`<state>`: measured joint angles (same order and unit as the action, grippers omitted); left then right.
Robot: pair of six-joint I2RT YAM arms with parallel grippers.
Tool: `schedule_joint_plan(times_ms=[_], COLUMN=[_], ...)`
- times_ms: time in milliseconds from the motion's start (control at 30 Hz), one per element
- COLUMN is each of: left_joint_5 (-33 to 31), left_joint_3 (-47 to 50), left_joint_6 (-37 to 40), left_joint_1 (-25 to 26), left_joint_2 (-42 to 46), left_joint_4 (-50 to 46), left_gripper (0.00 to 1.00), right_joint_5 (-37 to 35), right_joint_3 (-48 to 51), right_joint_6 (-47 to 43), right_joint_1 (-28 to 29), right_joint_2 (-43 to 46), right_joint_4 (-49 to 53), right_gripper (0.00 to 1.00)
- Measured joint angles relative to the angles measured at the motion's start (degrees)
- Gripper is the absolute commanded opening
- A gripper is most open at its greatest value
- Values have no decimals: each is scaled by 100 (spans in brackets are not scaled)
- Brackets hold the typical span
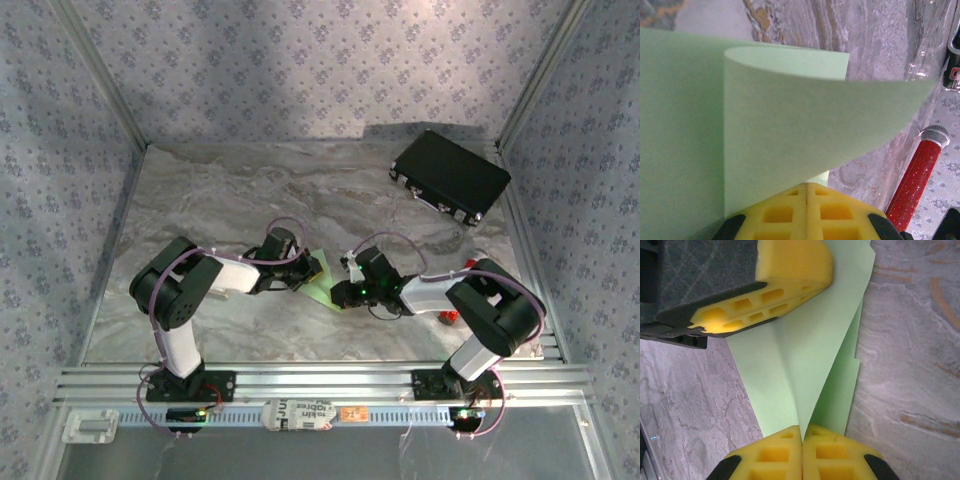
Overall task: Fold a paper plane with a square sheet of paper (pick it up from the middle)
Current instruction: Fourth fold the wing at the center of the table.
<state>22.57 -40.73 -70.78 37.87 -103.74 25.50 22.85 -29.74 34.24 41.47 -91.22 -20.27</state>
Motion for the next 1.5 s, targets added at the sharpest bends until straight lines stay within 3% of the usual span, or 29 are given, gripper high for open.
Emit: schedule_joint_plan(times_ms=[1500], left_joint_5=[96], left_joint_3=[72], left_joint_6=[2], left_joint_1=[0], left_joint_2=[-31], left_joint_4=[197], left_gripper=[4], right_joint_5=[940], right_joint_3=[-197], right_joint_6=[308], right_joint_1=[-411], right_joint_2=[68], right_joint_4=[509], right_gripper=[27])
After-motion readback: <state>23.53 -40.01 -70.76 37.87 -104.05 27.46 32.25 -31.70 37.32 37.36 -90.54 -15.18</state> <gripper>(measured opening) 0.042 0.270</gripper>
